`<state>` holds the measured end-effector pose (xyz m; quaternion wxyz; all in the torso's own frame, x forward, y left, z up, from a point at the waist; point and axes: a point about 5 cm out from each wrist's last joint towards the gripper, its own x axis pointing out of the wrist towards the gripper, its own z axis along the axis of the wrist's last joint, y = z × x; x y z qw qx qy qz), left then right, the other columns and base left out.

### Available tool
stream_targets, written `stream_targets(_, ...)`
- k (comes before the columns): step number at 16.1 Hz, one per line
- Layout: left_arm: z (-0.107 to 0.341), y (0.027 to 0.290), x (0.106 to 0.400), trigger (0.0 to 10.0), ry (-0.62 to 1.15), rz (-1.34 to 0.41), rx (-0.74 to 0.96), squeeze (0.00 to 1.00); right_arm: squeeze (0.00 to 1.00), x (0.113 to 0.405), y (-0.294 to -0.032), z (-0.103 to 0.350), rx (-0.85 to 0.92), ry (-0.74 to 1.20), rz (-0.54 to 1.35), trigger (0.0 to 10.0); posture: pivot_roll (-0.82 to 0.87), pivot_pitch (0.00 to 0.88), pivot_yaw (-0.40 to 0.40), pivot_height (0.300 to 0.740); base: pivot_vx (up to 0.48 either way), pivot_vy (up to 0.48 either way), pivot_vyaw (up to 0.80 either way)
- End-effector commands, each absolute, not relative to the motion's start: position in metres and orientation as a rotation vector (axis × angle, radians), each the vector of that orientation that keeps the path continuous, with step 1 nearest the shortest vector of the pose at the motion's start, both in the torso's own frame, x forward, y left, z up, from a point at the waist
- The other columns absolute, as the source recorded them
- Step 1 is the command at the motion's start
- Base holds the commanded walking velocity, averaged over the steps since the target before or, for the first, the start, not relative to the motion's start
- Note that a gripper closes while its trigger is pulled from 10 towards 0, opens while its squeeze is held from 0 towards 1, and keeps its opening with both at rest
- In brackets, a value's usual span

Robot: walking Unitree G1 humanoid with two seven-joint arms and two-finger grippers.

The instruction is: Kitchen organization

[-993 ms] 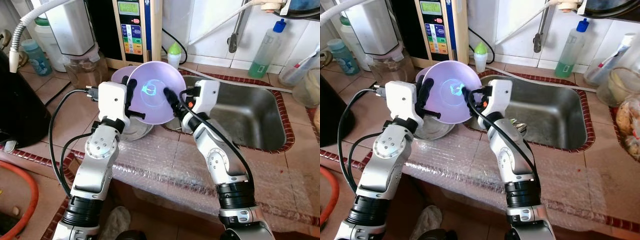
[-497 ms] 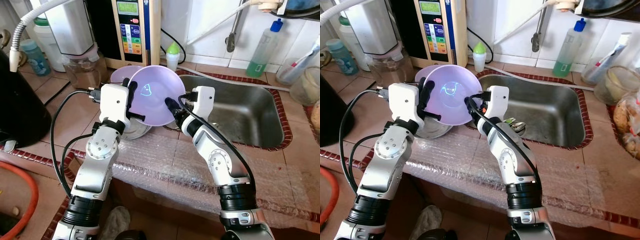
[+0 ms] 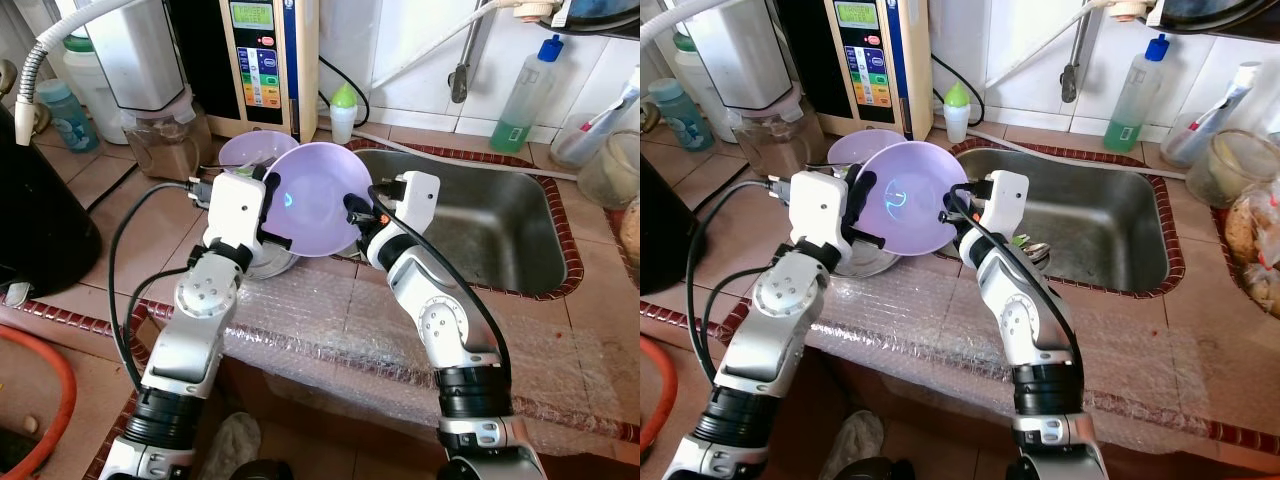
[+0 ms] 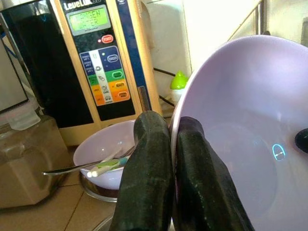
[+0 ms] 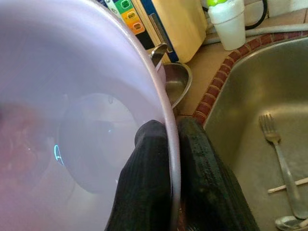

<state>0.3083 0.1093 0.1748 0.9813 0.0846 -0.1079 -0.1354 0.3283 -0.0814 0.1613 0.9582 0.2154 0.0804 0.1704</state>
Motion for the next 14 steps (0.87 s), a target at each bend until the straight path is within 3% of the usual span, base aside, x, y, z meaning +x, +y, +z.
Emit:
stream_targets(1, 0.182, 0.113, 0.309, 10.0, -0.252, -0.284, 0.204, 0.0, 0.0, 0.335, -0.104, 0.157, 0.454, 0.173, 0.208, 0.0, -0.04, 0.0, 0.047, 0.74, 0.0, 0.0, 0.0)
stream_targets(4, 0.18, 0.114, 0.309, 10.0, -0.245, -0.293, 0.197, 0.0, 0.0, 0.336, -0.106, 0.152, 0.483, 0.191, 0.184, 0.0, -0.03, 0.0, 0.051, 0.74, 0.0, 0.0, 0.0)
stream_targets(5, 0.18, 0.113, 0.308, 10.0, -0.243, -0.305, 0.194, 1.0, 0.0, 0.337, -0.11, 0.15, 0.497, 0.197, 0.156, 0.0, -0.03, 0.0, 0.051, 0.74, 0.0, 0.0, 0.0)
stream_targets(9, 0.179, 0.111, 0.307, 10.0, -0.241, -0.325, 0.18, 1.0, 0.0, 0.344, -0.125, 0.156, 0.497, 0.148, 0.086, 0.0, -0.03, 0.0, 0.05, 0.74, 0.0, 0.0, 0.0)
stream_targets(14, 0.191, 0.12, 0.302, 10.0, -0.293, -0.303, 0.196, 1.0, 0.0, 0.352, -0.159, 0.16, 0.307, 0.083, 0.002, 0.0, -0.02, 0.0, 0.057, 0.74, 0.0, 0.0, 0.0)
